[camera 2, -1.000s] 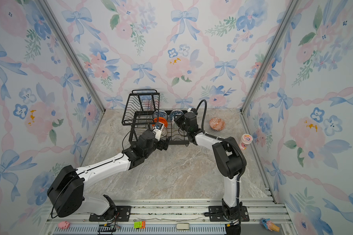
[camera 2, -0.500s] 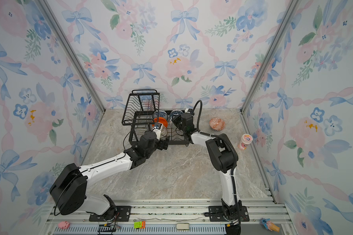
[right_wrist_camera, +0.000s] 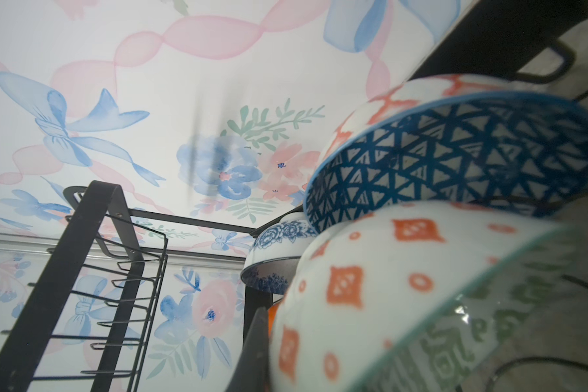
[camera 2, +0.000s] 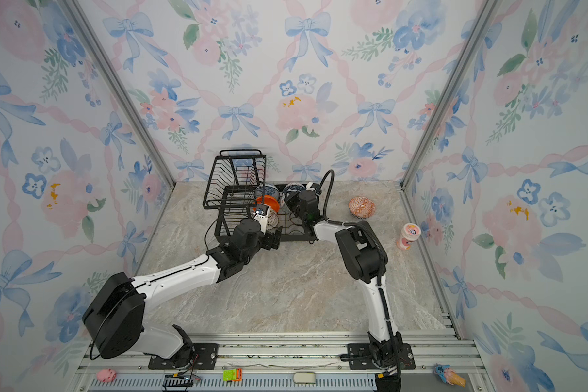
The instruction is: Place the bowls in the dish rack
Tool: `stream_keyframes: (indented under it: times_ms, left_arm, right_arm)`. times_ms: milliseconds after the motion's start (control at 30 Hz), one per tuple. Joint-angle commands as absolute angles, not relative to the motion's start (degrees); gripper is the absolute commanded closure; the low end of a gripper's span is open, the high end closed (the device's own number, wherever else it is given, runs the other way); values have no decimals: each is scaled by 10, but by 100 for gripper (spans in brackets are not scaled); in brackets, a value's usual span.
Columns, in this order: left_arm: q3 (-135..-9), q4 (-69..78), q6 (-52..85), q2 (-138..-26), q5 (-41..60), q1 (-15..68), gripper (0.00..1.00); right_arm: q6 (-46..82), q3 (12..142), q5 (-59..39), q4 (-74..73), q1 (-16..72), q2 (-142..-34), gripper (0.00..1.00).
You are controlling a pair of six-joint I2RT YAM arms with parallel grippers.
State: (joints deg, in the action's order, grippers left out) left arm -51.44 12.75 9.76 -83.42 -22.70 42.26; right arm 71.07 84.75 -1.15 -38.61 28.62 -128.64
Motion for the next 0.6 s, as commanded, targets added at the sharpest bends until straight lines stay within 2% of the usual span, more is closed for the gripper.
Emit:
stream_keyframes:
  times_ms: [0, 567]
  left_arm:
    - [-522, 137, 109, -829, -227, 419, 2]
    - [-523, 138, 93, -815, -231, 421, 2]
  right_arm:
    - [719, 870, 6, -428, 294, -1298, 100]
    - [734, 808, 82, -441, 310, -1272, 100]
